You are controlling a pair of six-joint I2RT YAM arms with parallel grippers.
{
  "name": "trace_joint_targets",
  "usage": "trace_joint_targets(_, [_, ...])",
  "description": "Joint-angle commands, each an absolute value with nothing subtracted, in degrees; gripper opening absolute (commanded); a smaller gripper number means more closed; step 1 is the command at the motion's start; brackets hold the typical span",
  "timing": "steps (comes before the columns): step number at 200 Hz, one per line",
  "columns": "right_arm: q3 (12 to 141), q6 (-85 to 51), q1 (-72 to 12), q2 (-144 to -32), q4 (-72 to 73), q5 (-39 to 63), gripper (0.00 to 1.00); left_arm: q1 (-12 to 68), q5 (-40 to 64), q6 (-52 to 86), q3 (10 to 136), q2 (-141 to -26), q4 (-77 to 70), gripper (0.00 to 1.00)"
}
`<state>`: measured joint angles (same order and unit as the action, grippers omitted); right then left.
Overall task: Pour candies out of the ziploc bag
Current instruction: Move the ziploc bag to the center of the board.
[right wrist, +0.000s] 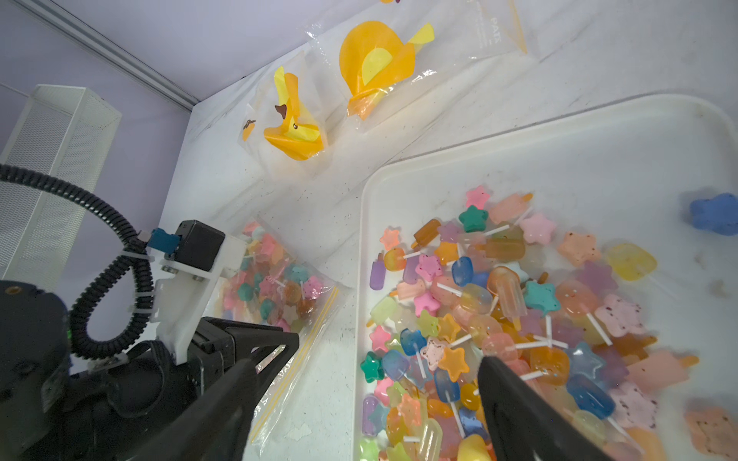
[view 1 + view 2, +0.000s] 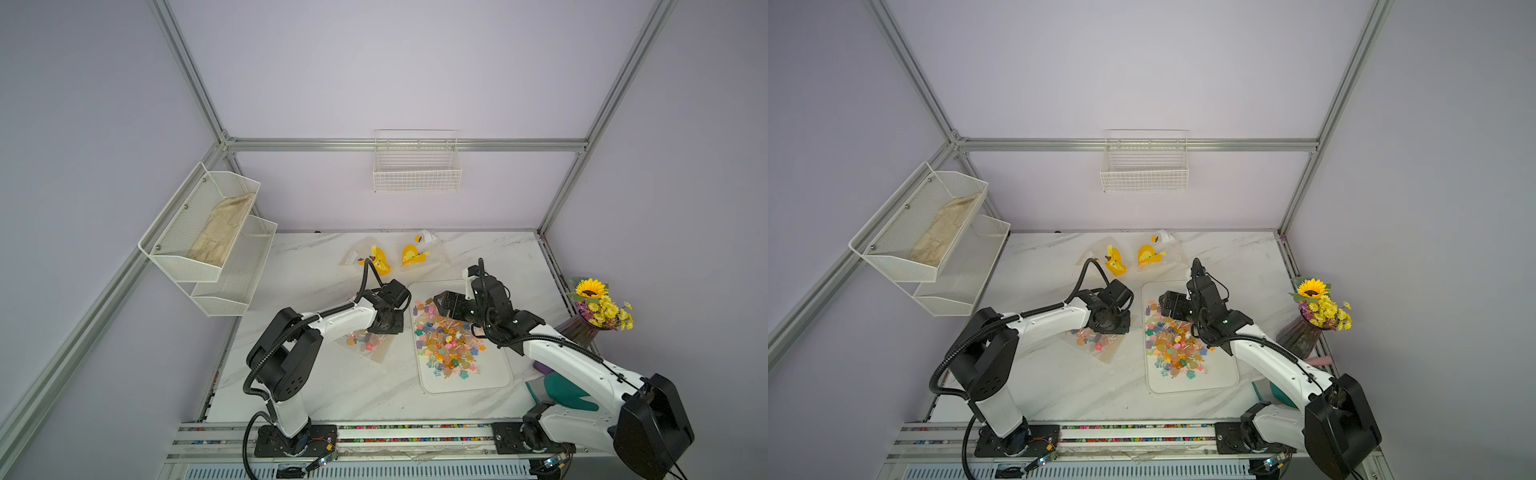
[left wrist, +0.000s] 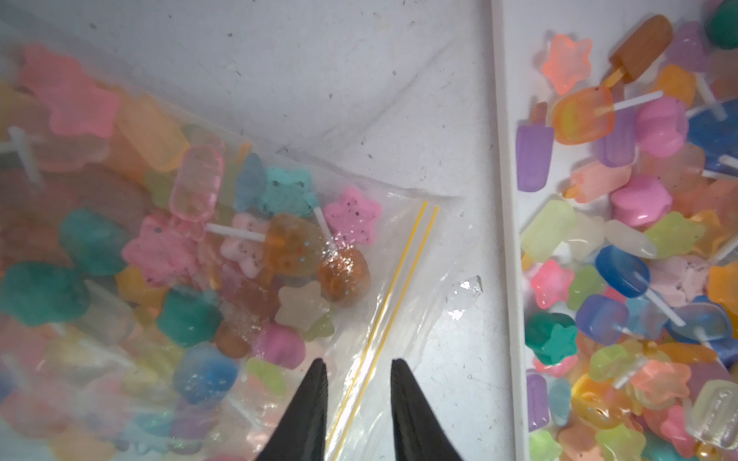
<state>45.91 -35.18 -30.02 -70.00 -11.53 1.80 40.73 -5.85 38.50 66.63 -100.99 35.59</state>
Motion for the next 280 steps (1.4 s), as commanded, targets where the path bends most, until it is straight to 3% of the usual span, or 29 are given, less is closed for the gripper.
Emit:
trace_joint_targets(1, [46.54, -34.45, -30.24, -69.38, -10.04, 0.50, 0.90, 42.71, -7.34, 34.83, 68.50, -100.54, 36.22, 0.30])
trace_joint_targets(65, [46.43, -34.44, -30.24, -68.97, -9.89, 0.62, 0.90, 44.71, -13.02, 33.18, 69.79, -101.64, 39.71, 0.30])
trace_joint_targets(280, [46.14, -34.45, -30.25, -68.73, -9.78, 0.62, 0.90, 47.06, -13.42, 31.16, 72.55, -104.03, 39.99, 0.31])
